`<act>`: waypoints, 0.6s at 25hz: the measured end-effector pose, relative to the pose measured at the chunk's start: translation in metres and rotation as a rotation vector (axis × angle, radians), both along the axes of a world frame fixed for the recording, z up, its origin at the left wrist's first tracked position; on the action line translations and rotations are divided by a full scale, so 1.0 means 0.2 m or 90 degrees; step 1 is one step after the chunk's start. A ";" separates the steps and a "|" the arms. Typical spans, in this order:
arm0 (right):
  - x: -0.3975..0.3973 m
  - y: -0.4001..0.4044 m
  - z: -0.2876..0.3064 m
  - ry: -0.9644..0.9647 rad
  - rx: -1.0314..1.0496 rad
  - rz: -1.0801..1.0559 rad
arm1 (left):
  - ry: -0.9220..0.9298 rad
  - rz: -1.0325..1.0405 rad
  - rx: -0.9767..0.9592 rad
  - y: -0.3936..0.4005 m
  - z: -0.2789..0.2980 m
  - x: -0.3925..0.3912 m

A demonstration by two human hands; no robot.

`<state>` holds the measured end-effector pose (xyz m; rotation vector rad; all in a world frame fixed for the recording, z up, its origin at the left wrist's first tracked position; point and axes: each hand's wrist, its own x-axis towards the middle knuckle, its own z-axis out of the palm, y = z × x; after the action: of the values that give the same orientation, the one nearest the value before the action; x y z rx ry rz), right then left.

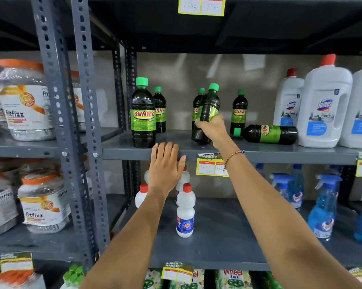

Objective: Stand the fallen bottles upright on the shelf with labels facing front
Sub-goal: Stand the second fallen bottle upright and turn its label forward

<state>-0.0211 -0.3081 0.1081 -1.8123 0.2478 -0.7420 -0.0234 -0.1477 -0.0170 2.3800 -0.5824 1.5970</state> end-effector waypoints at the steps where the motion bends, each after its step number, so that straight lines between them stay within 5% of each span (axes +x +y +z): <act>1: 0.01 0.01 0.00 -0.005 -0.006 0.011 | 0.000 -0.004 -0.003 0.00 0.00 0.00; 6: -0.01 0.00 -0.03 0.000 -0.101 0.039 | -0.009 -0.018 -0.003 0.01 0.00 0.01; 15: -0.06 -0.01 -0.03 0.074 0.049 0.113 | -0.014 -0.008 0.003 0.02 -0.01 0.02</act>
<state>-0.0338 -0.3107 0.1019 -1.7795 0.1866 -0.4962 -0.0194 -0.1438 -0.0194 2.3601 -0.6040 1.6203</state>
